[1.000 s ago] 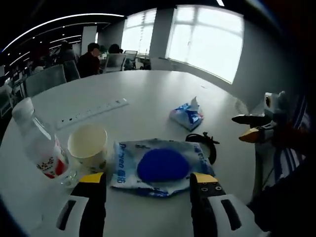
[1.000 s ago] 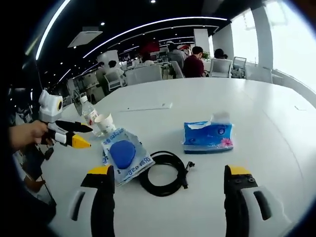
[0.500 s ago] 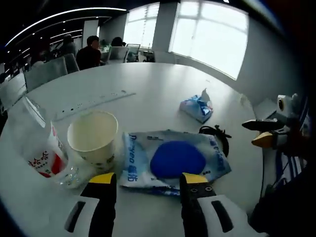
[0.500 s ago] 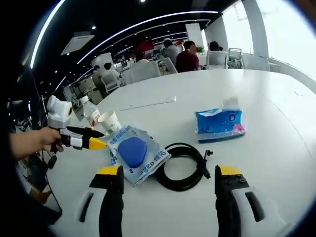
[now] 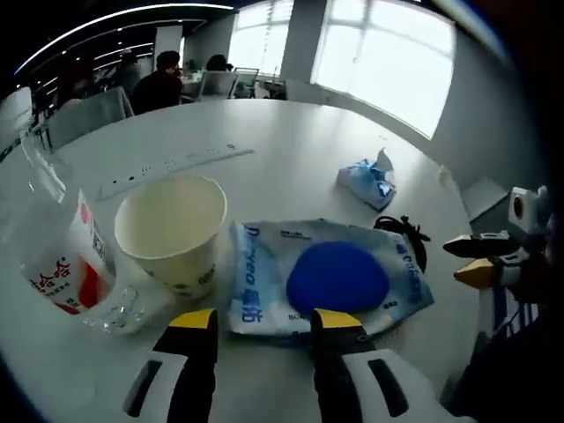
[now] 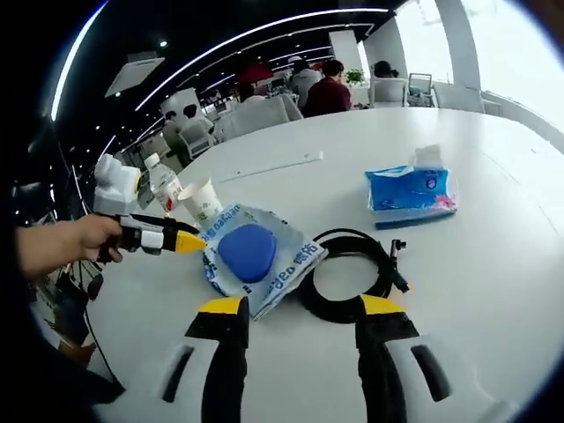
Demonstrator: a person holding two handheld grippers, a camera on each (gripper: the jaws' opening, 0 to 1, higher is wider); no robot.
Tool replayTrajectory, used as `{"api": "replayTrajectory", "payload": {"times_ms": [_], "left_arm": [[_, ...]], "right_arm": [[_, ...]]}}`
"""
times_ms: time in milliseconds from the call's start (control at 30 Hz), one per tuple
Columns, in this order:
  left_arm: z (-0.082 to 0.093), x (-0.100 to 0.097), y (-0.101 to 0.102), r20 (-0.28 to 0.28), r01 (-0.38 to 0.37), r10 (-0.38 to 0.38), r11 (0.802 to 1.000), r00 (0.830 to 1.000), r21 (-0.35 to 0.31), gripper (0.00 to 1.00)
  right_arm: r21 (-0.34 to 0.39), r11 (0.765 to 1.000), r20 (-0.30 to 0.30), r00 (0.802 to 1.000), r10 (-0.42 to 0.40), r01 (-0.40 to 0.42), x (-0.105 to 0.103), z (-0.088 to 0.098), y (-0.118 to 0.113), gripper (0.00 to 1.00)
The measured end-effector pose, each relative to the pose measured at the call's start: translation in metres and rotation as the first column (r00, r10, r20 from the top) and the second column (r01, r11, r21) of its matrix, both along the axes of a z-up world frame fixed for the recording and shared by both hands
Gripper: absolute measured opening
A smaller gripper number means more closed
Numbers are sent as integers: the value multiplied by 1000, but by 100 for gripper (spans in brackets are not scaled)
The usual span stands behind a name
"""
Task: Arrange the tabletop items into an orderly group along one side of the table until the central work area is clear of visible clutter.
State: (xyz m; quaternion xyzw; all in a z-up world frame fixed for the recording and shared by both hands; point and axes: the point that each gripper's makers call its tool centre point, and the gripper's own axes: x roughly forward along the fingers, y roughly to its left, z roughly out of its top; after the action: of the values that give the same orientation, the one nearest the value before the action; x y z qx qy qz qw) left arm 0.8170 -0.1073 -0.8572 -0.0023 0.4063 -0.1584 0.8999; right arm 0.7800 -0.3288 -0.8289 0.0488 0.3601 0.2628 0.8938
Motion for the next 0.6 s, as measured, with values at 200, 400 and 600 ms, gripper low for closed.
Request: {"api": "replayTrajectory", "payload": {"times_ms": [200, 400, 600], "left_arm": [[-6, 0, 4, -15, 4, -4, 1000, 1000, 13, 35], [-11, -2, 4, -30, 7, -6, 1000, 1000, 12, 33], [-15, 0, 6, -36, 3, -3, 1000, 999, -2, 29]], "right_arm": [[29, 999, -29, 999, -16, 16, -1, -8, 9, 37], [71, 997, -79, 996, -36, 41, -2, -16, 20, 31], [87, 995, -108, 993, -45, 55, -3, -22, 29, 25]]}}
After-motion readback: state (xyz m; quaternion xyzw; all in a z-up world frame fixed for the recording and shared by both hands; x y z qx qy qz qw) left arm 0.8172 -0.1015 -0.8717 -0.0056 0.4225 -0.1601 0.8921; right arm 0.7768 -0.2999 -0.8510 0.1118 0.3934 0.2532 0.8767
